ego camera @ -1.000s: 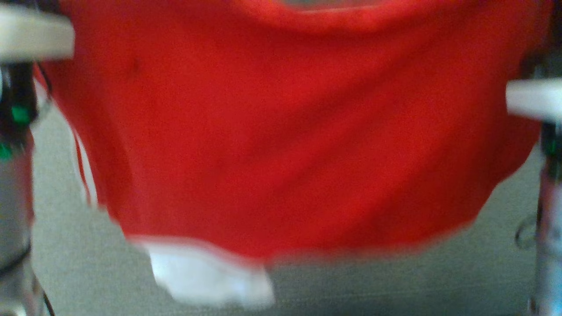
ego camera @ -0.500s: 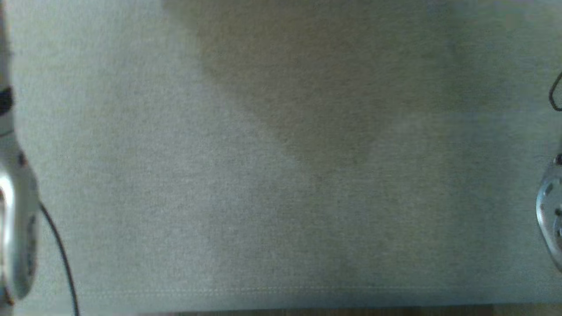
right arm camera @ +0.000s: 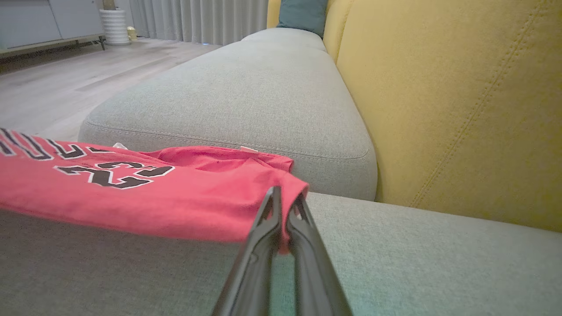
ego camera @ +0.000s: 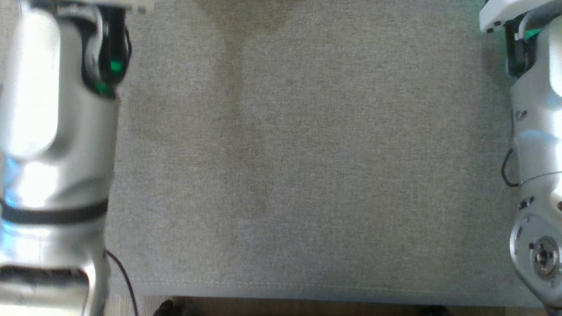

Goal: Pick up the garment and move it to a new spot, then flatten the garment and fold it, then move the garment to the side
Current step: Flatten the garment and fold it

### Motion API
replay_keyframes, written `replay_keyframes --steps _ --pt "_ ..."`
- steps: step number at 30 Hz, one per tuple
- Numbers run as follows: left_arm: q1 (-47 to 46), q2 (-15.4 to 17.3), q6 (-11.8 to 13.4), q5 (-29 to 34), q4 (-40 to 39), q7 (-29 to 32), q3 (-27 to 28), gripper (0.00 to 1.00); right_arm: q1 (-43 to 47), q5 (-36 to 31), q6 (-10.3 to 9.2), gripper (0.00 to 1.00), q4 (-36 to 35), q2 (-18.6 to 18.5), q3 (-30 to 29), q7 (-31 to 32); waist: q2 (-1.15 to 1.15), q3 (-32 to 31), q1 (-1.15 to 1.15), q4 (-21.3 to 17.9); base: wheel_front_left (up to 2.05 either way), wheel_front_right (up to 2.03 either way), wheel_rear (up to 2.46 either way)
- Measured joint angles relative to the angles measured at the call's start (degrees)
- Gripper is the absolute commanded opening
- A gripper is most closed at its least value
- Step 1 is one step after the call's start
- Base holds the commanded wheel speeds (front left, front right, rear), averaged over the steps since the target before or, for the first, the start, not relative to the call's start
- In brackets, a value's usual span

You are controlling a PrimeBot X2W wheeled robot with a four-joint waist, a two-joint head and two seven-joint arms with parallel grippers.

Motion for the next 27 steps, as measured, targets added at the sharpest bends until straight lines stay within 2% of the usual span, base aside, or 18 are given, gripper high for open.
replay_keyframes --steps 4,9,18,27 --pt "8.21 -0.41 -0.48 -0.62 -7.78 -0.4 2.49 0.0 1.48 3.93 0.0 0.0 -0.56 0.82 1.45 -0.51 0.0 -0.91 -0.01 -0.56 0.0 0.0 0.0" --pt "19.55 -0.82 -0.98 -0.62 -15.03 -0.4 4.17 0.0 6.81 9.7 0.0 0.0 -5.79 1.24 5.19 -0.57 0.0 -3.05 -0.01 -1.18 0.0 0.0 0.0" --pt "36.97 -2.46 -1.53 -0.64 -23.54 -0.38 4.37 0.0 24.7 18.03 0.0 0.0 -17.66 2.08 7.57 -0.57 0.0 -9.25 -0.01 -1.62 0.0 0.0 0.0" --pt "54.69 -3.91 -0.89 -1.63 -30.21 -0.38 4.37 0.0 43.06 22.04 0.0 0.0 -30.26 2.57 6.95 0.37 0.01 -17.17 -0.01 -1.85 0.0 0.0 0.0"
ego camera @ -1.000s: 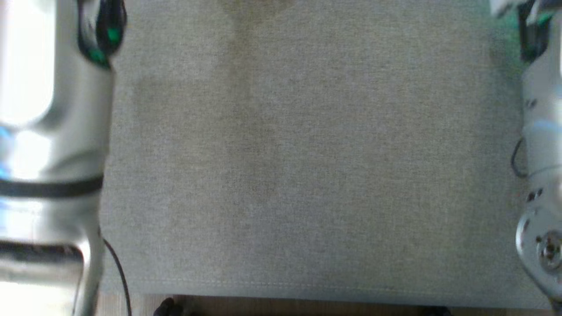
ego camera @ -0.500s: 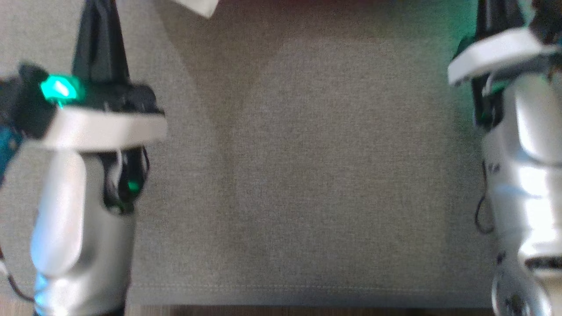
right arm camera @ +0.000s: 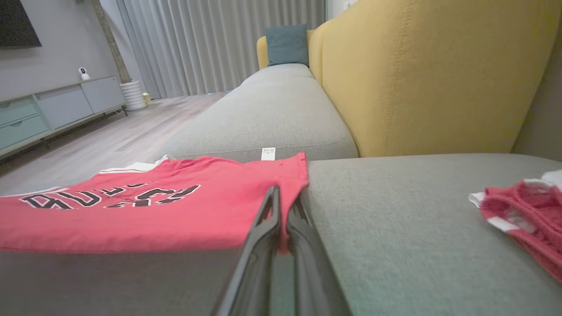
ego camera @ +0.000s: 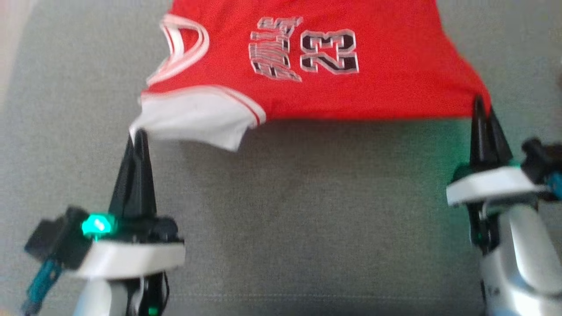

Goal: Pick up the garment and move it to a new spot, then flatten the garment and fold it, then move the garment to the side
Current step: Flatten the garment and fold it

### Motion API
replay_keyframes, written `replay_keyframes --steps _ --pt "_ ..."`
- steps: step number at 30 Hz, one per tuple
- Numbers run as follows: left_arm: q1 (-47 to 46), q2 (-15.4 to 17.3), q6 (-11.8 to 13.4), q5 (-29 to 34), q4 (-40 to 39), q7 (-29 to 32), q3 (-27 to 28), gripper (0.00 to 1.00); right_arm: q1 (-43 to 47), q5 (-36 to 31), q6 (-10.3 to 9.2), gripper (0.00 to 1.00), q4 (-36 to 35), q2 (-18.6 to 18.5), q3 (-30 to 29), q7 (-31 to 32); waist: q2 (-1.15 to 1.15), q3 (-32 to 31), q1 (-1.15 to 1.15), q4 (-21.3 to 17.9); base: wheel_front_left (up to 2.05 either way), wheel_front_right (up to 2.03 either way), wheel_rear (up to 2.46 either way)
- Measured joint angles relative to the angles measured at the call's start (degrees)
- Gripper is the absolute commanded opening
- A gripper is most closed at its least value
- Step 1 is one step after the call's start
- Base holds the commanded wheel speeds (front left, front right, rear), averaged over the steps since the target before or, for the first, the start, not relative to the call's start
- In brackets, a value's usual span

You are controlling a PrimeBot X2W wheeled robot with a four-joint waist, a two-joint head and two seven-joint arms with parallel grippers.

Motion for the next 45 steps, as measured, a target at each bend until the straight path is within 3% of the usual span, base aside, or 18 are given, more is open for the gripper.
replay_keyframes --steps 11,16,21,29,37,45 --pt "19.56 0.0 2.1 2.14 -10.42 0.0 -1.89 0.0 22.82 1.44 0.0 0.0 -18.68 1.6 -1.79 7.62 0.0 -8.5 0.0 0.21 0.0 0.0 0.0" --pt "25.46 0.03 3.03 1.98 -11.8 0.0 -2.44 0.0 29.25 3.58 0.0 0.0 -22.6 1.65 -2.01 10.32 0.0 -9.0 0.0 0.13 0.0 0.0 0.0" --pt "25.71 0.05 2.99 1.63 -8.95 0.0 -2.32 0.0 30.36 4.71 0.0 0.0 -21.17 1.69 -2.0 11.02 0.0 -8.35 0.0 -0.38 0.0 0.0 0.0" --pt "20.2 0.0 0.9 0.47 -3.21 0.0 -0.8 0.0 26.48 6.72 0.0 0.0 -10.84 1.69 -0.3 10.29 0.0 -6.22 0.0 -1.37 0.0 0.0 0.0" --pt "18.66 -0.01 -0.01 -0.51 -0.35 0.0 -0.01 0.0 23.09 7.22 0.0 0.0 -4.91 1.69 0.88 8.37 0.0 -4.59 0.0 -2.07 0.0 0.0 0.0" --pt "10.48 -0.07 -0.03 -4.07 0.25 0.0 0.41 0.0 19.28 15.07 0.0 0.0 -2.42 1.67 3.38 7.32 0.0 -4.12 0.0 -2.99 0.0 0.0 0.0"
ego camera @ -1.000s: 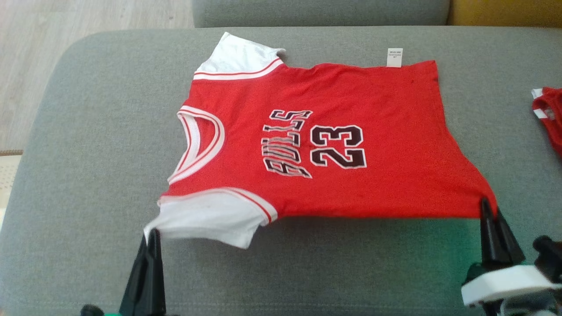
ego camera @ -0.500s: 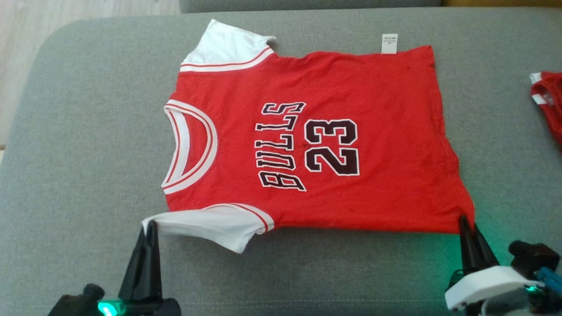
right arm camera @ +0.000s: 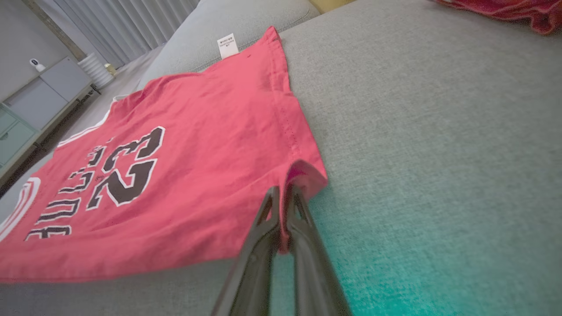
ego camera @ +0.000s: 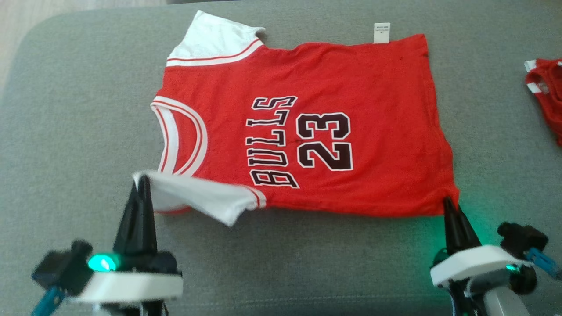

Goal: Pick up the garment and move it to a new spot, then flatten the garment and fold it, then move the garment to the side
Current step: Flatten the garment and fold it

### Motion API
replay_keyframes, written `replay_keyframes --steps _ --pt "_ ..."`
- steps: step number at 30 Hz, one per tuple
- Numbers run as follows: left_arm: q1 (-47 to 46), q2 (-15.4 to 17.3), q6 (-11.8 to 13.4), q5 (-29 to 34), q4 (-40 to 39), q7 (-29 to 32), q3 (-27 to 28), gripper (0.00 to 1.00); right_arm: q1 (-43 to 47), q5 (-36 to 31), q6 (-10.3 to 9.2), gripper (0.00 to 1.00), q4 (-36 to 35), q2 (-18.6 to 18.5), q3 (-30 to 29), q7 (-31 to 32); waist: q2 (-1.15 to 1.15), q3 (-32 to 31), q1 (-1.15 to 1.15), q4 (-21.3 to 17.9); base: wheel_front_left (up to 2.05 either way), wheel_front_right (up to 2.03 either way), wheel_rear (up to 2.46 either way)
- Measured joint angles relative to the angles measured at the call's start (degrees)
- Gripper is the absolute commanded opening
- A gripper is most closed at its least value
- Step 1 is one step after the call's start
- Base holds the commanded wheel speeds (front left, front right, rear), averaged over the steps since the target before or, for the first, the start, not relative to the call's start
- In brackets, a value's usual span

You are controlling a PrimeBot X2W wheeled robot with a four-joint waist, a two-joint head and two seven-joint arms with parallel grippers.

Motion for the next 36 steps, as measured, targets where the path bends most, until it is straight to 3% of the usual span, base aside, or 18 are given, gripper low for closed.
replay_keyframes --steps 7,16,33,34,35,36 --pt "-8.73 -0.18 -0.74 0.91 7.21 0.0 1.3 0.0 -4.11 3.28 0.0 0.0 1.81 -0.01 2.77 -0.78 0.0 0.64 0.0 -1.46 0.0 0.0 0.0" --pt "-16.82 -0.54 -1.64 2.71 17.79 0.0 1.87 0.0 -13.13 7.86 0.0 0.0 9.27 -0.08 4.27 -2.47 0.0 1.55 0.0 -2.22 0.0 0.0 0.0" --pt "-26.61 -1.1 -2.38 5.86 29.7 0.0 3.42 0.0 -26.47 7.65 0.0 0.0 24.2 -0.19 4.12 -4.93 0.0 3.67 0.01 -1.66 0.0 0.0 0.0" --pt "-26.98 -1.11 -2.47 5.86 30.12 0.0 3.43 0.0 -26.8 7.6 0.0 0.05 24.75 -0.19 4.19 -5.22 0.0 3.74 0.01 -1.68 0.0 0.0 0.0" --pt "-27.29 -1.13 -2.53 5.86 30.47 0.0 3.43 0.0 -27.15 7.6 0.0 0.38 25.35 -0.19 4.23 -5.34 0.0 3.81 0.01 -1.73 0.0 0.0 0.0" --pt "-27.59 -1.15 -2.53 5.86 30.76 0.0 3.43 0.24 -27.52 7.64 0.0 0.67 25.76 -0.2 4.26 -5.61 0.0 3.89 0.01 -1.79 0.0 0.0 0.0"
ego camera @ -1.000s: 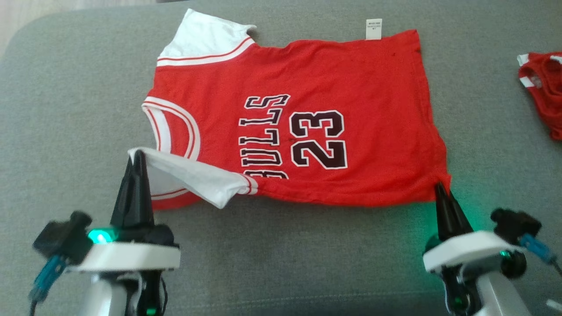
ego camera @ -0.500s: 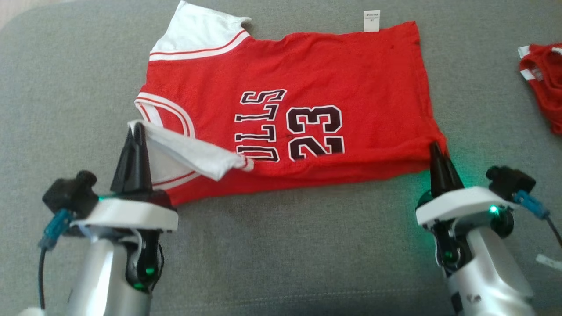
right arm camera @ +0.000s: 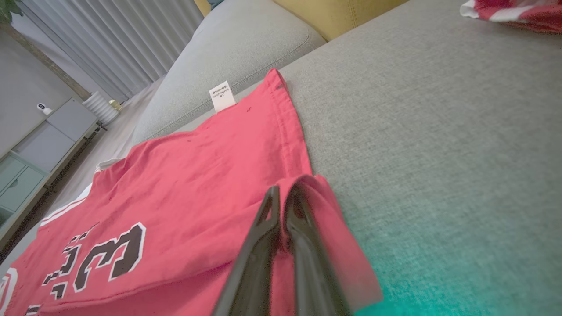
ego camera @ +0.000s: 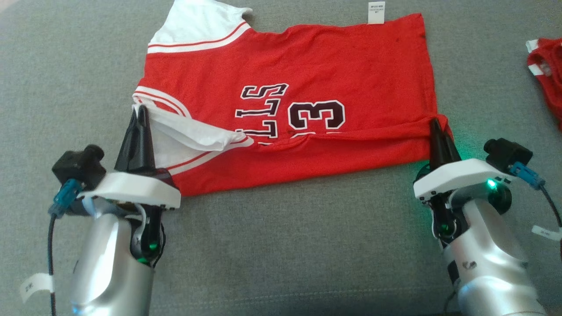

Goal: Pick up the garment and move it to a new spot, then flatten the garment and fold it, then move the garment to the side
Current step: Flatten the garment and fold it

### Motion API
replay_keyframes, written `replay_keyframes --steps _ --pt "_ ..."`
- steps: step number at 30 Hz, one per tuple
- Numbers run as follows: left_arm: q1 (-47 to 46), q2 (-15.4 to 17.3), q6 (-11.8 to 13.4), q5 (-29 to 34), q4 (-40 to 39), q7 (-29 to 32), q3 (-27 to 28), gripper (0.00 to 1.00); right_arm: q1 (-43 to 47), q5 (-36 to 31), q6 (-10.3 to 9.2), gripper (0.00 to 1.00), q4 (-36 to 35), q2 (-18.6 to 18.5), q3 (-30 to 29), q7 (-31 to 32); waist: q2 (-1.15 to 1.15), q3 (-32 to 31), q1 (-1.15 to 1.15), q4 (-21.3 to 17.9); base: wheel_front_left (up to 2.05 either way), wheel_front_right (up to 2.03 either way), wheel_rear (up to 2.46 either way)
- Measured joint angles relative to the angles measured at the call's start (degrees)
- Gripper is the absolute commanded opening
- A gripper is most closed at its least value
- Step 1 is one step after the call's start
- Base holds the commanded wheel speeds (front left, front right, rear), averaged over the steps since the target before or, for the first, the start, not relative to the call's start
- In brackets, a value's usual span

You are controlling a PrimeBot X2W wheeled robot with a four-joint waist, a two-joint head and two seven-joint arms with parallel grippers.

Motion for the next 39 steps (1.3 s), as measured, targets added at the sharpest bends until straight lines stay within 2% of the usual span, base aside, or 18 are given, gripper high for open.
replay_keyframes --steps 1,2,3,13,19,23,27,36,39 --pt "-0.31 -0.02 0.0 -0.02 0.07 0.0 0.0 0.24 -0.25 0.27 0.0 0.67 0.08 -0.02 0.19 -0.24 0.0 0.07 0.0 -0.06 0.0 0.0 0.0" --pt "-0.51 -0.02 0.0 -0.04 0.05 0.0 0.0 0.49 -0.57 0.65 0.0 1.0 0.19 -0.03 0.54 -0.38 0.0 0.16 0.0 -0.12 0.0 0.0 0.0" --pt "-0.63 -0.04 0.0 -0.04 0.07 0.0 -0.02 1.0 -1.01 0.97 0.0 1.0 0.51 -0.04 0.86 -0.41 0.0 0.25 0.0 -0.18 0.0 0.0 0.0" --pt "-0.63 -0.15 -0.01 -1.53 -1.24 0.0 -0.21 1.0 -6.77 1.58 0.0 1.0 3.87 -0.11 1.13 -1.79 0.0 0.47 0.0 0.07 0.0 0.0 0.0" --pt "0.85 -0.15 -0.34 -1.79 -4.89 0.0 0.0 1.0 -7.83 -1.91 0.0 1.0 3.21 -0.11 -2.58 -2.47 0.0 -0.02 0.0 0.37 0.0 0.0 0.0" --pt "5.23 -0.18 -0.6 -1.79 -7.91 0.0 1.02 1.0 -7.81 -7.54 0.0 1.0 -1.38 -0.13 -6.5 -2.52 0.0 -0.44 0.0 0.43 0.0 0.0 0.0" --pt "10.62 0.19 -1.08 -1.81 -9.48 0.57 1.44 1.0 -6.09 -11.25 0.0 1.0 -8.4 -0.21 -7.59 -2.65 0.0 -0.7 0.0 0.63 0.0 0.0 0.0" --pt "17.3 1.6 -0.82 -4.19 -12.14 10.88 1.11 1.0 5.74 -14.91 0.0 1.0 -19.87 -0.12 -5.75 -1.59 0.0 -0.52 0.0 0.41 0.0 0.0 0.0" --pt "17.74 2.09 1.1 -4.57 -13.5 15.13 1.14 1.0 8.22 -14.8 0.0 1.0 -23.98 -0.11 -5.45 0.09 0.0 -0.29 0.0 -0.42 0.0 0.0 0.0"
